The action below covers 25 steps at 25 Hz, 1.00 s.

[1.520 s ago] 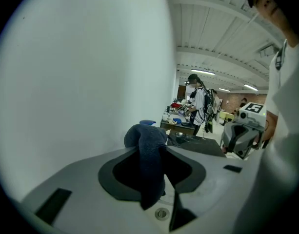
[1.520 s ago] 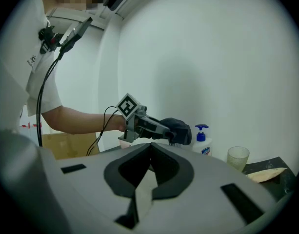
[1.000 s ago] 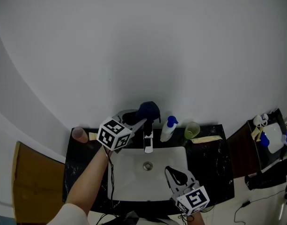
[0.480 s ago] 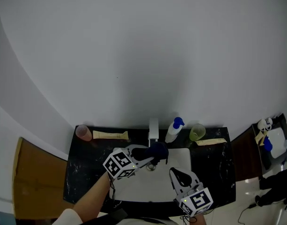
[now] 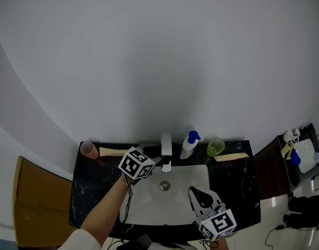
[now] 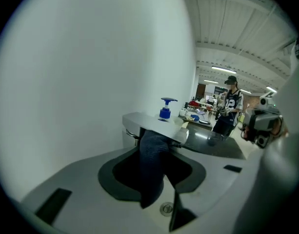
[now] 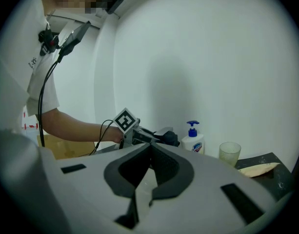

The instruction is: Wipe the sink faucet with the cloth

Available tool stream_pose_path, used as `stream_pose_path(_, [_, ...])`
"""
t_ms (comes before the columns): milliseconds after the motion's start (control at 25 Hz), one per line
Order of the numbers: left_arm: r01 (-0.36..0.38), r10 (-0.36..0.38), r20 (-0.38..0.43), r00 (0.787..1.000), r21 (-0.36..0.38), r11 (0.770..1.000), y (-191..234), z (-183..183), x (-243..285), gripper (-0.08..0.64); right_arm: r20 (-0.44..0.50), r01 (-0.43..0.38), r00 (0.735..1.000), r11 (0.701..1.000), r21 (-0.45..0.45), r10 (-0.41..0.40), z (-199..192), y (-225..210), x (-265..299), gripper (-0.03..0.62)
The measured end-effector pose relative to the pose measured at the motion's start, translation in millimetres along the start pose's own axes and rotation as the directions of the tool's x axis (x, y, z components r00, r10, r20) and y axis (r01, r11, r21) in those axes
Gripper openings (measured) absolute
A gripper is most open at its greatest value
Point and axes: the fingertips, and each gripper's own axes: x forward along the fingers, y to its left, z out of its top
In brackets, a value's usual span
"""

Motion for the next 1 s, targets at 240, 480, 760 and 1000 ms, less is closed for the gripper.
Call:
stream_pose_path(240, [0.109,-0.109,0.037,0.993,-0.009,0.994,-51,-24,-41,0.129,-0.002,-0.002,1.000,1.000,0.010,0.002,-5,-2,1,0.006])
stream_pose_path(480, [0.107,-0.105,0.029,0.994,-0.052,0.993,-45,-27,-25,0.129,-0.004,-0.015,1.000,1.000,0.004,0.015,-4,1,8,0.006])
stream_pose_path(760, [-0.043,0.042,-0.019,0.999,-0.045,0.998,7,-7,-5,0.129,-0.013,-0.005,1.000,1.000,0.009,0.005,-5,0,3,0.006])
stream_pose_path(1000, [0.156,-0.154,0.029,0.988,-0.068,0.985,-60,-24,-36,0.129,-0.008,-0.014,1.000,1.000,0.009,0.014,-7,1,5,0.006])
